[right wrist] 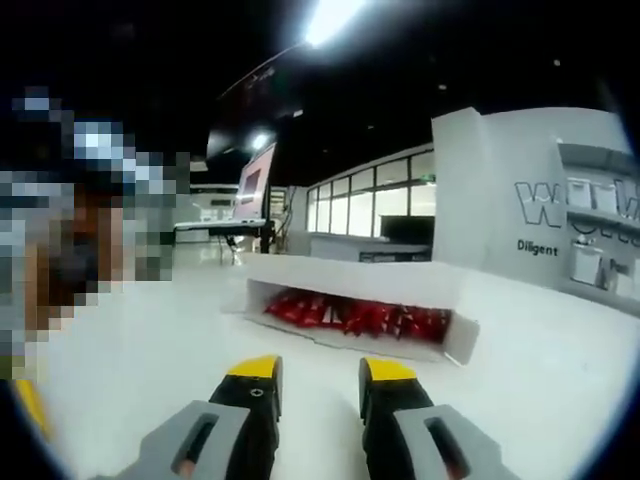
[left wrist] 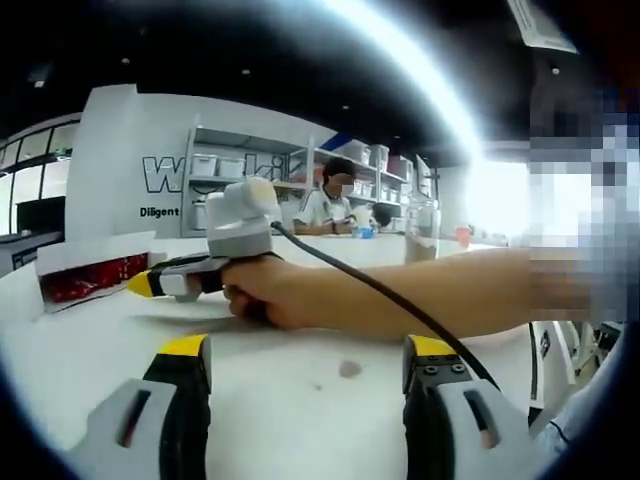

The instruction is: Tear open the coffee pouch, take out the coffee, and pour the coffee from the pouch into the cup

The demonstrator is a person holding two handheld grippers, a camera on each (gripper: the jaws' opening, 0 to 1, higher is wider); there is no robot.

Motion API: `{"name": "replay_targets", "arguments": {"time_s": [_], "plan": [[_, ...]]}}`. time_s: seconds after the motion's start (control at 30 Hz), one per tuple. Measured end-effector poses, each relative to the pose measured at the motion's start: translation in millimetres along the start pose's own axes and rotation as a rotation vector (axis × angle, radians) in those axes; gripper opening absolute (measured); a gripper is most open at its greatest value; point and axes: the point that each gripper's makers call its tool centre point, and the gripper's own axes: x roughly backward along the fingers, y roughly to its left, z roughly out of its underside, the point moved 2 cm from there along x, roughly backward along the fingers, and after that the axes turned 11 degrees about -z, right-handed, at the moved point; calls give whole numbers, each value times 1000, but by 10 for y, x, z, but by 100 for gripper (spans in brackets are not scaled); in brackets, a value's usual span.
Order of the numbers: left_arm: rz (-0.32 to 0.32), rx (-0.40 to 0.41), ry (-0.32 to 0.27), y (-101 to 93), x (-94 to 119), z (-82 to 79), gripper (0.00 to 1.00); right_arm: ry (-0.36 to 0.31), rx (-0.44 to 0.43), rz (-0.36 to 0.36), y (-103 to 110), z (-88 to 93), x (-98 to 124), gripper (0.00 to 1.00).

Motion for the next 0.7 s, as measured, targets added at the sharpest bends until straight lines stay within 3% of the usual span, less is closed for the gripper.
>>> {"name": "replay_targets", "arguments": {"time_s": [0.1, 0.7], "plan": [[-24, -7, -4, 34, -3, -6, 80, -1, -4, 5, -23, 0, -11, 31], [-10, -22, -7, -2, 13, -7, 79, -14, -54, -10, -100, 9, -60, 30]]}}
